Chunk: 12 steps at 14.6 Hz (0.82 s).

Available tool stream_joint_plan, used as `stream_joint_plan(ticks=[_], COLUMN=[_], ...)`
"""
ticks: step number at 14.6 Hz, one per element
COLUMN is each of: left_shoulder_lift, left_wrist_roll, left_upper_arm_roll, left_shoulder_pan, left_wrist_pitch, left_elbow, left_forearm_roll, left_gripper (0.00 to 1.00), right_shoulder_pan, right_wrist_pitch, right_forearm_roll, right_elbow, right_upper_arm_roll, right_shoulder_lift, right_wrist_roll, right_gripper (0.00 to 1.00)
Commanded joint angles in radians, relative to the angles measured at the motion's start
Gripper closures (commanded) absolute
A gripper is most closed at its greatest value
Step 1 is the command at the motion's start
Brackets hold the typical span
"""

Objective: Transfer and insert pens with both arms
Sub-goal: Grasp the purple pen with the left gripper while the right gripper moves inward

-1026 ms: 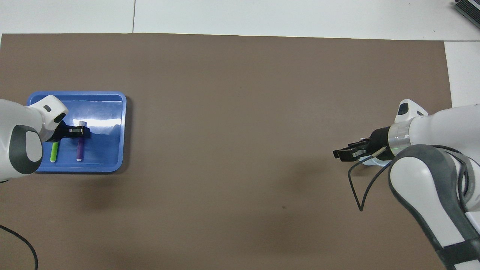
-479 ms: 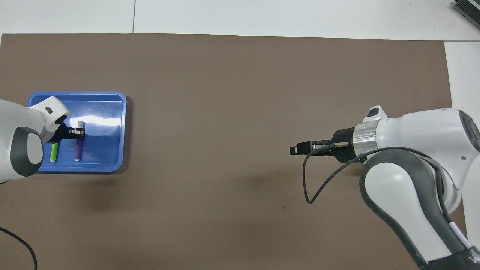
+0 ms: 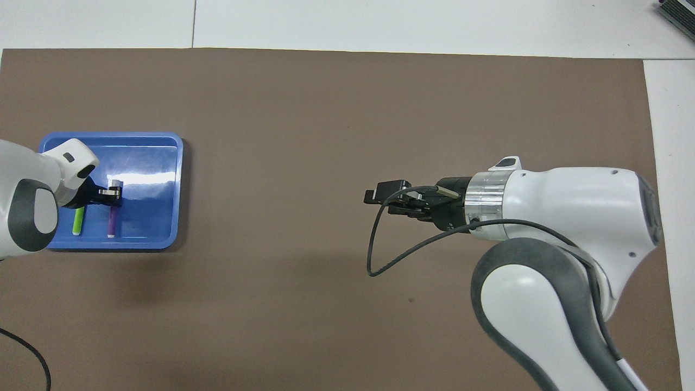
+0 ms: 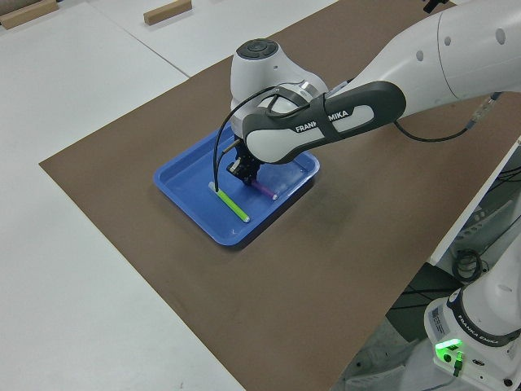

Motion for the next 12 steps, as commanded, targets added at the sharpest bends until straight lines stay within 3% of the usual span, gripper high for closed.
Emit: stream_joint_plan(ticks=[1, 5, 12], left_shoulder_lift=[0.007, -0.018, -0.159], left_wrist_roll=[-0.097, -0.319, -0.810], left_upper_arm_roll=[0.003, 0.001, -0.002], left_shoulder_pan=[-0.013, -0.059, -0.088], left_wrist_pitch=[-0.155, -0.362, -0.513], left_elbow=[0.108, 0.231, 0.236], left_forearm_roll=[0.024, -0.070, -0.379], left_gripper=[1.00, 1.00, 1.00], right_shoulder_pan=[0.046, 0.095, 0.192], right_wrist_pitch=[0.065, 0.138, 0.305], right_forearm_roll=[0.027, 0.067, 0.070], right_elbow=[0.028, 0.030, 0.036], right_upper_arm_roll=[-0.003, -0.003, 0.000], right_shoulder_lift=[0.031, 0.034, 0.077], right_wrist_roll=[0.075, 0.123, 0.167], right_gripper=[0.36, 0.36, 0.32])
